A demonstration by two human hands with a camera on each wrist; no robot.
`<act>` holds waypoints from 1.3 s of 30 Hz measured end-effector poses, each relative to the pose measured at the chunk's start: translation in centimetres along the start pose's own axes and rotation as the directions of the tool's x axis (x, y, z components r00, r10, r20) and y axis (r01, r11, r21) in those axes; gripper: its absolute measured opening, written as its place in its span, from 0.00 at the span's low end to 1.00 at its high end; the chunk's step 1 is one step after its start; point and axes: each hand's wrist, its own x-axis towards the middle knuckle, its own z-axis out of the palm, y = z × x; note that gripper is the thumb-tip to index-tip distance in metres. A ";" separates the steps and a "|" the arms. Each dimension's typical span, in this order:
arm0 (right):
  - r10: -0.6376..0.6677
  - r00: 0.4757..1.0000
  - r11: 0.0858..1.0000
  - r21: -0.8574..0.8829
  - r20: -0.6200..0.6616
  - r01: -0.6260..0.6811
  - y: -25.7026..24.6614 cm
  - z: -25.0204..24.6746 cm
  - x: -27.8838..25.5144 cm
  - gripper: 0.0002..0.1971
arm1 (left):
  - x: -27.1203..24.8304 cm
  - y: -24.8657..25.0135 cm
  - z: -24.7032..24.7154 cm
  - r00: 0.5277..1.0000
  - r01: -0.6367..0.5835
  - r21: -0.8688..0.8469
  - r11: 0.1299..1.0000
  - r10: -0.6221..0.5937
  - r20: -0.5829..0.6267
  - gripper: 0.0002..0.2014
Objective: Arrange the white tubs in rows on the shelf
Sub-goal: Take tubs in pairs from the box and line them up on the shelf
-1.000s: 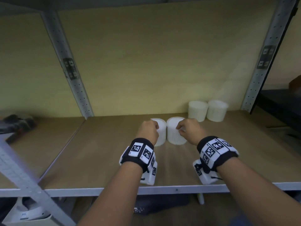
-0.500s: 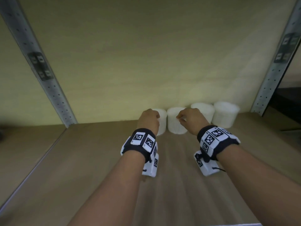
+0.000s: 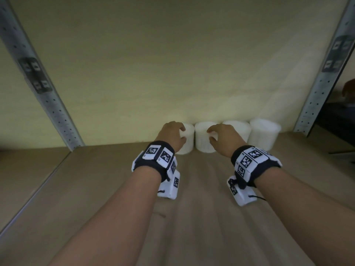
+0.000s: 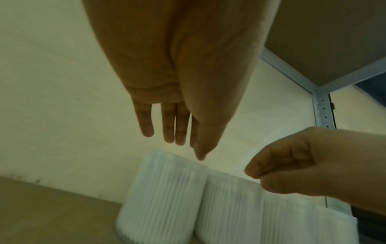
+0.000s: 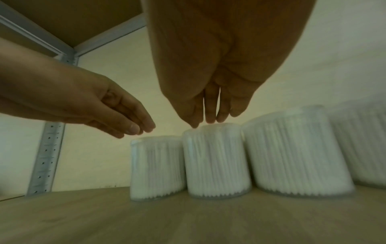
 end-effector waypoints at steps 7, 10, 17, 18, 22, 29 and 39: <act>0.024 0.999 0.999 -0.022 0.030 -0.023 -0.3 -2.3 -5.1 0.20 | -5.4 1.0 -2.3 1.000 -0.019 0.020 1.000 0.019 0.010 0.21; 0.025 0.999 0.999 -0.048 0.039 -0.023 -1.1 -3.8 -8.4 0.20 | -9.0 2.7 -3.3 1.000 -0.022 -0.002 1.000 0.022 0.014 0.22; 0.088 0.989 0.994 -0.080 0.115 -0.079 -2.5 -5.9 -17.0 0.22 | -17.5 6.6 -4.1 0.996 -0.064 -0.032 0.997 0.066 0.061 0.23; 0.100 0.988 0.992 -0.090 0.118 -0.090 -2.6 -6.2 -18.4 0.22 | -18.8 7.2 -4.2 0.996 -0.069 -0.032 0.997 0.071 0.060 0.23; 0.118 0.983 0.989 -0.100 0.139 -0.105 -2.4 -6.9 -23.0 0.21 | -23.1 9.0 -4.1 0.994 -0.077 -0.034 0.996 0.079 0.075 0.23; 0.129 0.978 0.990 -0.077 0.161 -0.118 -0.6 -5.6 -30.5 0.19 | -29.8 9.9 0.0 0.983 -0.067 -0.110 0.992 0.084 0.161 0.19; 0.236 0.931 0.972 -0.085 0.280 -0.221 4.6 0.1 -36.4 0.18 | -34.1 9.1 9.7 0.927 -0.079 -0.199 0.977 0.145 0.346 0.15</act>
